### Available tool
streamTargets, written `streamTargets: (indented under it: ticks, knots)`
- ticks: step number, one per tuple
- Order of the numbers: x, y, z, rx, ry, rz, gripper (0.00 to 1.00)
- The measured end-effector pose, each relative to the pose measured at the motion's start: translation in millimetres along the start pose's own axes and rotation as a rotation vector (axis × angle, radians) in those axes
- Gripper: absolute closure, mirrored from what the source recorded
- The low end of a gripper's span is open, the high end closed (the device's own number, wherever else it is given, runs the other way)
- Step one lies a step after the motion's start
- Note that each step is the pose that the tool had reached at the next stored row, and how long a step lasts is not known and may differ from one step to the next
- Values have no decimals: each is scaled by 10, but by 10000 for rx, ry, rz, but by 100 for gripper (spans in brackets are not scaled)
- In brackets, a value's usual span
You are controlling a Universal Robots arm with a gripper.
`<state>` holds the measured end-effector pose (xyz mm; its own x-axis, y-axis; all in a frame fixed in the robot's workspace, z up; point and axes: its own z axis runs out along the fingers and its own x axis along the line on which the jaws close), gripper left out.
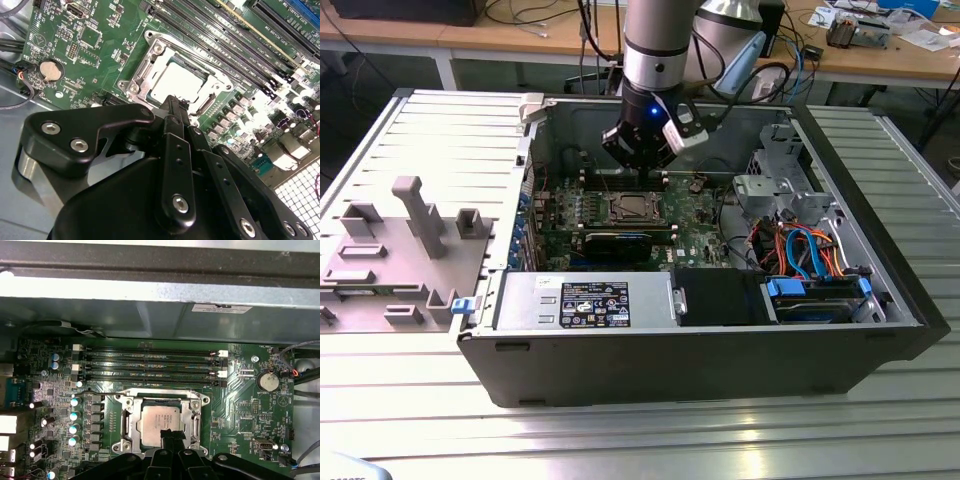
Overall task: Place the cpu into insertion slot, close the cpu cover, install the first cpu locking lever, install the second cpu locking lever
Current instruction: 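Install the first cpu locking lever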
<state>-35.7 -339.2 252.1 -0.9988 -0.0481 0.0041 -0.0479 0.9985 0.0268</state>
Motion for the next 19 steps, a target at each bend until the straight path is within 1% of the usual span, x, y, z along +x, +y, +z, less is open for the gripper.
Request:
streamTargets:
  ticks: [19]
  knots:
    - [41,2,0,0,0,0,89]
